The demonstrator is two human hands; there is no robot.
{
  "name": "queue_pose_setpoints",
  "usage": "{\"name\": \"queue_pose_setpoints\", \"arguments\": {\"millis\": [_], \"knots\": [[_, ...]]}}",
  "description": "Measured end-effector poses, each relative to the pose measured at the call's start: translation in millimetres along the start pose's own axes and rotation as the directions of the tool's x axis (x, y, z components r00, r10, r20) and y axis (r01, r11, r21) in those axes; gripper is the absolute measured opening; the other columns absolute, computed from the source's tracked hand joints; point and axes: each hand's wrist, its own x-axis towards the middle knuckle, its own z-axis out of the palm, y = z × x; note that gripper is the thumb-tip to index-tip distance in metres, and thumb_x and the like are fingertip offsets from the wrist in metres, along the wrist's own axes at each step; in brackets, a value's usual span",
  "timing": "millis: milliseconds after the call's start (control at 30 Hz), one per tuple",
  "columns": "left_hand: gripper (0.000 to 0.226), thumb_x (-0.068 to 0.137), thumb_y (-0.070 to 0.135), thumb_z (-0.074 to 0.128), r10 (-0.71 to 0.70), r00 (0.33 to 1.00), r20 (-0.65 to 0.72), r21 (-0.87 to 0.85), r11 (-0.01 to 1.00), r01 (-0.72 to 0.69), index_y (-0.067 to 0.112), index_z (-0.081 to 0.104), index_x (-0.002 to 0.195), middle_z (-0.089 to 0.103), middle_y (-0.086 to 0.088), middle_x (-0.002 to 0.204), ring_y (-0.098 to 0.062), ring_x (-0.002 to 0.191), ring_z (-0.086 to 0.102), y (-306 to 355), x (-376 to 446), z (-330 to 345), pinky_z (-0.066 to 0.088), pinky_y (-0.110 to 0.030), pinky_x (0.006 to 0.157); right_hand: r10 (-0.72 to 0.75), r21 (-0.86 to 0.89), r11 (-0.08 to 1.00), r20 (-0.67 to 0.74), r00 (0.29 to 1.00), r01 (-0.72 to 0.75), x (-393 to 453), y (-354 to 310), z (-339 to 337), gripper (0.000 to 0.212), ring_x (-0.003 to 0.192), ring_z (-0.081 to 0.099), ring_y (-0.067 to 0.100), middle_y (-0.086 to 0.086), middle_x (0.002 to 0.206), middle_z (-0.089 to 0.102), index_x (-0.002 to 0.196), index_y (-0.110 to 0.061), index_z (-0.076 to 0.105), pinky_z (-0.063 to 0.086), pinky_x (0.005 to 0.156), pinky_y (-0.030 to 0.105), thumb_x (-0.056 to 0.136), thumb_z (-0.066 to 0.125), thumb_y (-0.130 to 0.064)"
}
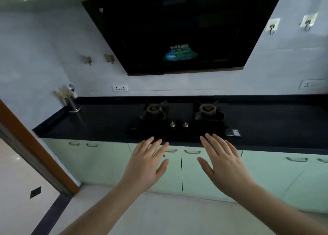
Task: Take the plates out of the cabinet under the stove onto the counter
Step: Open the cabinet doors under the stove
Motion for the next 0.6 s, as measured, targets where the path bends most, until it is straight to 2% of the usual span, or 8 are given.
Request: {"name": "queue_pose_setpoints", "arguments": {"millis": [100, 200, 267, 333, 433, 600], "knots": [[0.057, 0.098, 0.048, 0.031, -0.031, 0.999, 0.020, -0.021, 0.999, 0.031, 0.017, 0.054, 0.141, 0.058, -0.004, 0.141, -0.026, 0.136, 0.046, -13, 31, 20, 0.037, -0.044, 0.112, -0.017, 0.044, 0.999, 0.025, 1.000, 0.016, 35, 15, 18, 0.073, 0.147, 0.023, 0.020, 0.002, 0.157, 0.032, 0.151, -0.019, 0.030, 0.016, 0.119, 0.039, 0.095, 0.008, -0.058], [0.070, 0.095, 0.059, 0.014, -0.082, 0.993, 0.081, -0.110, 0.990, 0.091, 0.025, 0.034, 0.153, 0.037, 0.004, 0.157, -0.018, 0.147, 0.025, -24, 57, 45, 0.023, -0.037, 0.119, -0.037, 0.070, 0.997, 0.036, 0.999, 0.035, 69, 27, 43, 0.074, 0.148, 0.018, 0.019, 0.001, 0.159, 0.027, 0.153, -0.021, 0.026, 0.013, 0.120, 0.038, 0.094, 0.004, -0.061], [0.071, 0.095, 0.060, 0.013, -0.074, 0.992, 0.106, -0.111, 0.990, 0.086, 0.025, 0.028, 0.155, 0.030, 0.003, 0.160, -0.019, 0.149, 0.019, -31, 74, 61, 0.018, -0.036, 0.120, -0.053, 0.084, 0.995, 0.087, 0.995, 0.045, 87, 30, 60, 0.077, 0.149, 0.014, 0.019, 0.000, 0.161, 0.022, 0.154, -0.022, 0.021, 0.011, 0.121, 0.038, 0.091, 0.000, -0.062], [0.069, 0.096, 0.058, 0.016, -0.064, 0.991, 0.115, -0.082, 0.994, 0.074, 0.023, 0.030, 0.155, 0.031, 0.000, 0.160, -0.021, 0.149, 0.021, -36, 86, 75, 0.019, -0.039, 0.120, -0.052, 0.092, 0.995, 0.115, 0.992, 0.042, 101, 35, 74, 0.078, 0.149, 0.014, 0.019, 0.001, 0.162, 0.019, 0.154, -0.022, 0.020, 0.012, 0.121, 0.039, 0.089, -0.001, -0.061], [0.065, 0.098, 0.053, 0.023, -0.042, 0.991, 0.124, -0.057, 0.997, 0.049, 0.019, 0.040, 0.151, 0.039, -0.005, 0.156, -0.026, 0.146, 0.030, -46, 99, 100, 0.026, -0.043, 0.117, -0.024, 0.095, 0.995, 0.123, 0.992, 0.012, 121, 41, 88, 0.076, 0.147, 0.022, 0.022, 0.005, 0.160, 0.025, 0.152, -0.019, 0.028, 0.019, 0.119, 0.041, 0.091, 0.007, -0.059], [0.055, 0.099, 0.043, 0.035, 0.059, 0.989, 0.134, -0.130, 0.991, -0.042, 0.015, 0.049, 0.145, 0.048, -0.003, 0.150, -0.024, 0.145, 0.033, -71, 114, 156, 0.031, -0.047, 0.116, -0.031, 0.099, 0.995, 0.172, 0.985, 0.014, 146, 47, 117, 0.069, 0.145, 0.028, 0.024, 0.005, 0.158, 0.030, 0.150, -0.019, 0.032, 0.023, 0.118, 0.042, 0.097, 0.015, -0.059]]}}
